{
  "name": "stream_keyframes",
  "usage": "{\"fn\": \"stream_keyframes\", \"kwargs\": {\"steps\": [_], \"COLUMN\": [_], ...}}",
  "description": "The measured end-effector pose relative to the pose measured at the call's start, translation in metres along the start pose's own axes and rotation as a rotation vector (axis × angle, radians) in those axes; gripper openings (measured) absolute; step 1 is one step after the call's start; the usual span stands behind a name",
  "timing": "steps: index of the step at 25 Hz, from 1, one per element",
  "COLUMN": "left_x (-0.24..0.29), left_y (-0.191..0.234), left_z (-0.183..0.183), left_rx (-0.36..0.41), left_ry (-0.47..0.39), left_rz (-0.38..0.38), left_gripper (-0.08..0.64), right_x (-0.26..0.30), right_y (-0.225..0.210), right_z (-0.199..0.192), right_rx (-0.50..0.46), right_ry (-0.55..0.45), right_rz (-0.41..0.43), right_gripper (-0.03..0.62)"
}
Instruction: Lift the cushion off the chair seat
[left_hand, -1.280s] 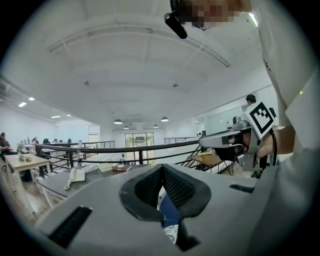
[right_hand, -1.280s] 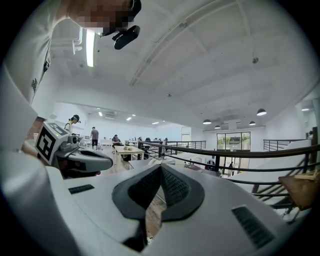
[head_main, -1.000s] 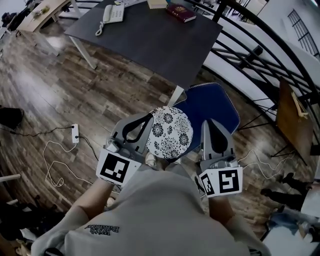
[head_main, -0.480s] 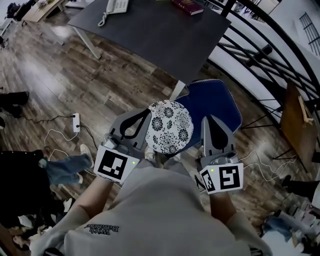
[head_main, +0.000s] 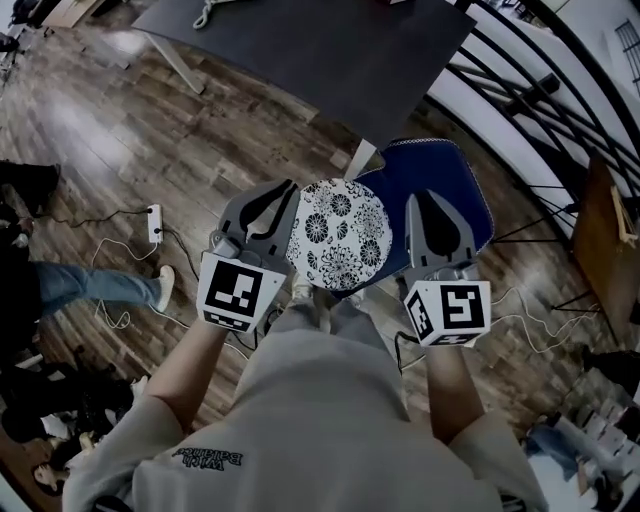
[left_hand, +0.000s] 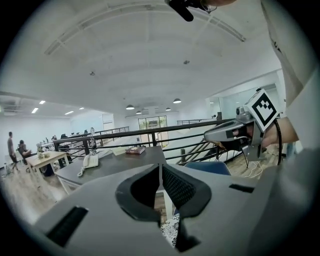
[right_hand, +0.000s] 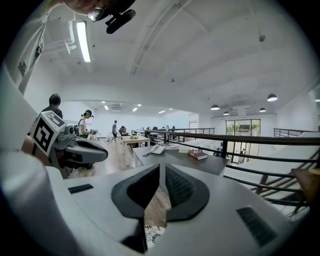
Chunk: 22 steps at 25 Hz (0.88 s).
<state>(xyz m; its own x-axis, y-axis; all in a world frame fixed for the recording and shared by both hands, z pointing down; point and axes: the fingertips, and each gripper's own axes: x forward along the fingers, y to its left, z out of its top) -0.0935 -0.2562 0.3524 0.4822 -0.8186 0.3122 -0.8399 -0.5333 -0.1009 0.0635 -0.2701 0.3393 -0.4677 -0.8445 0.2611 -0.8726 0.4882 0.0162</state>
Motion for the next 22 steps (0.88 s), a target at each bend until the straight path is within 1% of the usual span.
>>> {"fn": "stream_keyframes", "kwargs": {"steps": [1, 3, 4, 7, 10, 14, 15, 18, 19, 22], "left_x": [0.007, 0.02, 0.027, 0.05, 0.079, 0.111, 0.118, 0.138, 0.145, 0.169], "left_y": [-0.001, -0.002, -0.002, -0.002, -0.003, 0.0, 0.001, 0.0, -0.003, -0.013], "left_z": [-0.006, -0.021, -0.03, -0.065, -0.11, -0.181, -0.202, -0.266, -0.287, -0.354], "left_rx": [-0.002, -0.009, -0.016, -0.058, -0.112, -0.173, -0.199, -0.316, -0.34, -0.361], "left_ry": [0.006, 0.022, 0.034, 0.077, 0.127, 0.184, 0.205, 0.28, 0.306, 0.393], "left_rz": [-0.007, -0.016, -0.02, -0.037, -0.053, -0.039, -0.034, -0.04, -0.045, -0.063], "left_gripper": [0.005, 0.005, 0.005, 0.005, 0.005, 0.005, 0.005, 0.005, 0.005, 0.005], "right_x": [0.006, 0.02, 0.028, 0.05, 0.075, 0.106, 0.114, 0.134, 0.139, 0.153], "right_y": [-0.003, -0.007, -0.009, -0.013, -0.021, -0.028, -0.028, -0.027, -0.027, -0.029], "right_z": [-0.009, -0.029, -0.041, -0.083, -0.134, -0.213, -0.235, -0.302, -0.324, -0.387], "right_rx": [0.0, -0.002, -0.004, -0.008, -0.003, 0.019, 0.023, 0.039, 0.044, 0.058], "right_ry": [0.018, 0.06, 0.083, 0.158, 0.233, 0.328, 0.353, 0.429, 0.454, 0.526], "right_rz": [-0.002, 0.002, 0.005, 0.018, 0.024, 0.019, 0.018, 0.023, 0.023, 0.021], "right_gripper": [0.021, 0.084, 0.097, 0.124, 0.132, 0.138, 0.141, 0.167, 0.173, 0.187]}}
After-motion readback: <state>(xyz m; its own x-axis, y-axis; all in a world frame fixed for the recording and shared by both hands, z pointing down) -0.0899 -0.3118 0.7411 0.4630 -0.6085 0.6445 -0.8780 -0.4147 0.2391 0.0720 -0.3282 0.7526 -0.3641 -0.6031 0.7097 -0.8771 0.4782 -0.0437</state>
